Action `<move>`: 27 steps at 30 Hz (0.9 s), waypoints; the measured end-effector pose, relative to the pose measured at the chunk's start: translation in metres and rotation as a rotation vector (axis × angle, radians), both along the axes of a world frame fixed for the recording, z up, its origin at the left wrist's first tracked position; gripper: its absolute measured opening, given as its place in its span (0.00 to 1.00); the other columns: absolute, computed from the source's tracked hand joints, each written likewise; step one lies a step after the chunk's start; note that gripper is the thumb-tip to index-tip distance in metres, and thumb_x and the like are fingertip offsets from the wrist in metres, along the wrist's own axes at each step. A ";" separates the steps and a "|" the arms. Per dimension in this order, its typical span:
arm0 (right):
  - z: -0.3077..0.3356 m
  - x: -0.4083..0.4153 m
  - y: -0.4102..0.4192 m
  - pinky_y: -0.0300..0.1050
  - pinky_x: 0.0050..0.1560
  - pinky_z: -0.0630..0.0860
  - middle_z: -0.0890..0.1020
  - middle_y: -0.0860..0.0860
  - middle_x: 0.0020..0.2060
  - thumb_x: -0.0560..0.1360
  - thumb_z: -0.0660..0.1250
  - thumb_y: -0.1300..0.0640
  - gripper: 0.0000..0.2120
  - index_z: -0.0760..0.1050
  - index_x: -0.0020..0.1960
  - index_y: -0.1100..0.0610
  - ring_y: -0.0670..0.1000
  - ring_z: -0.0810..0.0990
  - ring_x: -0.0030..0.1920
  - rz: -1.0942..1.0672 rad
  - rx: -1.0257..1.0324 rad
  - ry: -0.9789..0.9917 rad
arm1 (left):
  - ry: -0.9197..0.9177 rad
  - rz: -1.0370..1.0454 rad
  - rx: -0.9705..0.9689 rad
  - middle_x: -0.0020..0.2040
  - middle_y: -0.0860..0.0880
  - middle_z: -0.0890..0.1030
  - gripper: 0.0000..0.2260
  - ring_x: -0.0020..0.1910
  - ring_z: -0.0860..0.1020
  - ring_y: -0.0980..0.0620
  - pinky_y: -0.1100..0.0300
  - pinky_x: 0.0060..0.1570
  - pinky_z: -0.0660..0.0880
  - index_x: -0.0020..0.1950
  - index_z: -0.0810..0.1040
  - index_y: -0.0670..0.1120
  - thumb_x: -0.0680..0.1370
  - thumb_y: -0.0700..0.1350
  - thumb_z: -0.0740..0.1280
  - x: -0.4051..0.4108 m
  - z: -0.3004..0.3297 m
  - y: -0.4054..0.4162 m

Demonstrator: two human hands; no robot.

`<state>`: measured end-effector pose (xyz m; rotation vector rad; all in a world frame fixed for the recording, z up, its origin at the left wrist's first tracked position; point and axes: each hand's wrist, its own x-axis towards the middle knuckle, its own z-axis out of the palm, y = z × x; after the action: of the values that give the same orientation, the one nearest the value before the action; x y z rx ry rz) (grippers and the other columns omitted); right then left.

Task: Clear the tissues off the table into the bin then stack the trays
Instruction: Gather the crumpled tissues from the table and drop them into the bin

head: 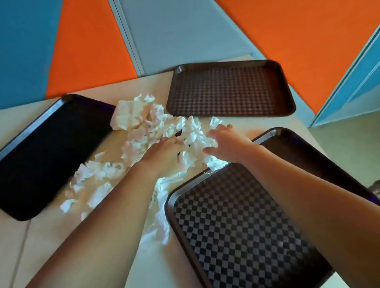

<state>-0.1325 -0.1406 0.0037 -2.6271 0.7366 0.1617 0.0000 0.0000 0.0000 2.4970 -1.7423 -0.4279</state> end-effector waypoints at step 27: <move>0.070 -0.049 -0.002 0.44 0.46 0.68 0.75 0.54 0.50 0.78 0.60 0.60 0.10 0.74 0.56 0.62 0.55 0.75 0.54 -0.327 -0.090 -0.214 | 0.211 0.168 -0.548 0.43 0.42 0.78 0.09 0.42 0.74 0.46 0.53 0.41 0.69 0.45 0.74 0.38 0.78 0.44 0.64 -0.005 0.083 -0.020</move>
<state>-0.1818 -0.1429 0.0740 -2.5092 1.1001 -0.2472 -0.0045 -0.0199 0.0828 2.0946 -1.3325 -0.1611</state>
